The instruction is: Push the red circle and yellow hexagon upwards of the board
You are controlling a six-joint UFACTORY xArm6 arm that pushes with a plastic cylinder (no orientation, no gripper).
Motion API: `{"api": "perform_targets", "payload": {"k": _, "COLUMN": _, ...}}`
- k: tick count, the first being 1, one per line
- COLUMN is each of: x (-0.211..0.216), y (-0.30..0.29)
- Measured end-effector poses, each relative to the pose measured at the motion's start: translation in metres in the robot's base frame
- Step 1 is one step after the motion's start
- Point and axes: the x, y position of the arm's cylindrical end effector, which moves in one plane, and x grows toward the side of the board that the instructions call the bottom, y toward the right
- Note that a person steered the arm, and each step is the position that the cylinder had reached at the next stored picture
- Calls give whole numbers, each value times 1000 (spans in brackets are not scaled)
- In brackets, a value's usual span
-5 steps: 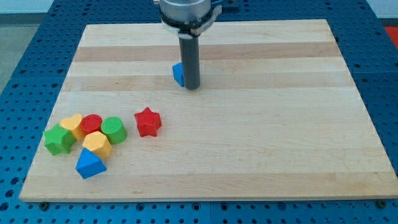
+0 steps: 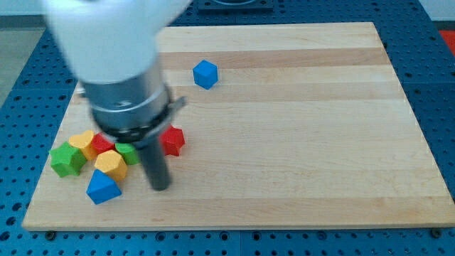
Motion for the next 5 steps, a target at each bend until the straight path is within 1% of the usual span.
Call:
{"api": "perform_targets", "payload": {"k": 2, "x": 2, "y": -67}}
{"api": "perform_targets", "payload": {"k": 3, "x": -2, "y": -76}}
{"api": "perform_targets", "payload": {"k": 5, "x": -38, "y": -76}}
